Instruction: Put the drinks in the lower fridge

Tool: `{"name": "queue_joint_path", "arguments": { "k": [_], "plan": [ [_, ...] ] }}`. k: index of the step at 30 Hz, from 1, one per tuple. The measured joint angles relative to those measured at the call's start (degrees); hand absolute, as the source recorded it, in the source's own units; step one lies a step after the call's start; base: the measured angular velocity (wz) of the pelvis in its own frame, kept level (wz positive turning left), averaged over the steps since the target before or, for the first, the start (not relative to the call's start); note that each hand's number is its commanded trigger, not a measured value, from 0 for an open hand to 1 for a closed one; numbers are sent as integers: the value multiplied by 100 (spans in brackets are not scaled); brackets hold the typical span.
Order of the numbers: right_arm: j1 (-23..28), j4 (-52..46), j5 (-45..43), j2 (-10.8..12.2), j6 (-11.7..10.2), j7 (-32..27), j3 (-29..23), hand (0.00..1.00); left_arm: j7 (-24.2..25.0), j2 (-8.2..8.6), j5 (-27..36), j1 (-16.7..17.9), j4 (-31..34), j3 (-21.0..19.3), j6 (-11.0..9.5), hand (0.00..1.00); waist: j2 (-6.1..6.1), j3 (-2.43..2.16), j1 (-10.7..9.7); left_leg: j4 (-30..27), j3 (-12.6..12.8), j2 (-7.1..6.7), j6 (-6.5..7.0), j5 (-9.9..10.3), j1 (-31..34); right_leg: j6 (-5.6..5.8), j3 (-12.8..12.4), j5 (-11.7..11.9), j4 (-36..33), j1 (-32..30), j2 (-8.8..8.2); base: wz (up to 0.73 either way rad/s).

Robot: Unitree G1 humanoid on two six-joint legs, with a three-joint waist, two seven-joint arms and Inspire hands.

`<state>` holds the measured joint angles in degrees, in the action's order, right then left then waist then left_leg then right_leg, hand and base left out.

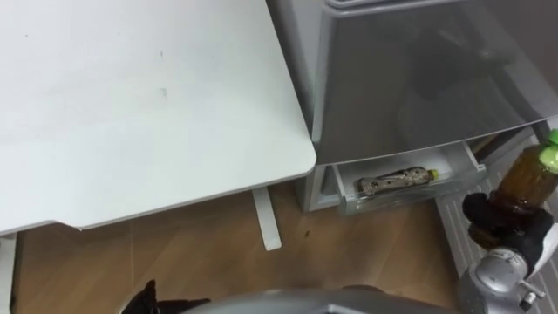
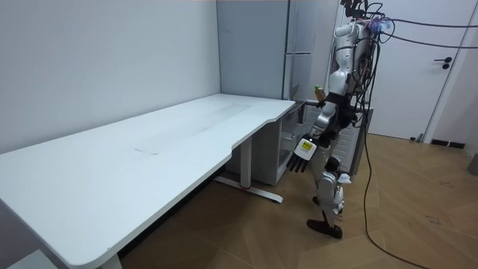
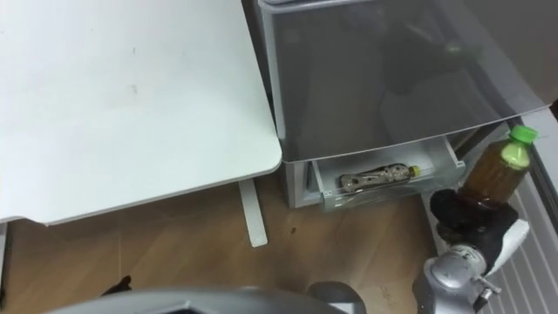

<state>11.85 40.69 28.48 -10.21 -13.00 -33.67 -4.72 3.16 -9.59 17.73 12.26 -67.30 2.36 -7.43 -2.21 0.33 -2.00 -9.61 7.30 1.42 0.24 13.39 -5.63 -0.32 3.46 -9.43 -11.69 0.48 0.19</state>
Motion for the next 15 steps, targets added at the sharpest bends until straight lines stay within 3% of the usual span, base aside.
{"name": "queue_joint_path", "arguments": {
  "k": [8,15],
  "plan": [
    [-218,408,1854,27,212,556,3,100,78,-17,-90,73,93,-122,2,0,82,53,82,12,5,-7,0,0,-39,16,-3,-13,16,52,-8,1],
    [-586,588,2336,24,317,1009,-17,100,211,-41,-217,62,92,-221,24,0,89,57,68,-9,-129,-12,0,0,20,11,131,-16,14,54,-31,8]
  ]
}}
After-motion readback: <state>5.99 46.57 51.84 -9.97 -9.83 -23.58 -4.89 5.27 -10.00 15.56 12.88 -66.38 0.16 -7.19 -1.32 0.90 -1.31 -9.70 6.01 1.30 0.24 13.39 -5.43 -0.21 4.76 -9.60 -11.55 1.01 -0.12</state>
